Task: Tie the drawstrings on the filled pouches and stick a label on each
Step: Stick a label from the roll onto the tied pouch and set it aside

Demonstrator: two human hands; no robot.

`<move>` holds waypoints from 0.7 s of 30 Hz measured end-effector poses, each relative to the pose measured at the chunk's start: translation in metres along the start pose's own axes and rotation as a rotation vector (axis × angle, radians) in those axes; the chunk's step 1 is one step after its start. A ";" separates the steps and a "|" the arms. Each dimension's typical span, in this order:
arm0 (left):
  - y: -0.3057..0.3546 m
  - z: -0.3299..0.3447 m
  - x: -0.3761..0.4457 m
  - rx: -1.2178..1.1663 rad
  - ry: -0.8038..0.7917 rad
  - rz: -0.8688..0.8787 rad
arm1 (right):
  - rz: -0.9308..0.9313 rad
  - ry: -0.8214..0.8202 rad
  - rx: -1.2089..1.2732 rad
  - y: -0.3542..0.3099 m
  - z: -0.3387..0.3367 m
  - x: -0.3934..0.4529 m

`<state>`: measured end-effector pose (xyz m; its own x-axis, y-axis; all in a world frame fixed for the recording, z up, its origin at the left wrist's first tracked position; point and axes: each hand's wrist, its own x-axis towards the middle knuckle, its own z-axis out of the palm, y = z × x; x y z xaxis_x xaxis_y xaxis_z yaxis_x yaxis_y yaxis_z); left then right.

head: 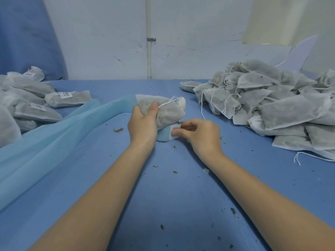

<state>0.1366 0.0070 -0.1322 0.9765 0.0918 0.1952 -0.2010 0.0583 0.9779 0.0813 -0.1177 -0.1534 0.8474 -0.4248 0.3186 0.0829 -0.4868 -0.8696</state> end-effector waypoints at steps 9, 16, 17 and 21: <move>-0.004 0.000 -0.002 0.071 0.029 0.030 | -0.034 0.049 -0.138 -0.002 0.001 -0.004; -0.005 0.002 -0.002 0.133 0.045 0.033 | -0.211 -0.091 -0.280 -0.011 -0.002 -0.014; -0.005 0.001 -0.001 0.139 0.044 0.034 | -0.197 -0.123 -0.283 -0.011 -0.004 -0.015; -0.004 0.001 -0.001 0.154 0.025 0.037 | -0.159 -0.274 -0.268 -0.013 -0.013 -0.026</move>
<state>0.1365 0.0052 -0.1365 0.9659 0.1159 0.2316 -0.2208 -0.0990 0.9703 0.0515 -0.1107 -0.1457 0.9461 -0.1272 0.2977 0.1153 -0.7269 -0.6770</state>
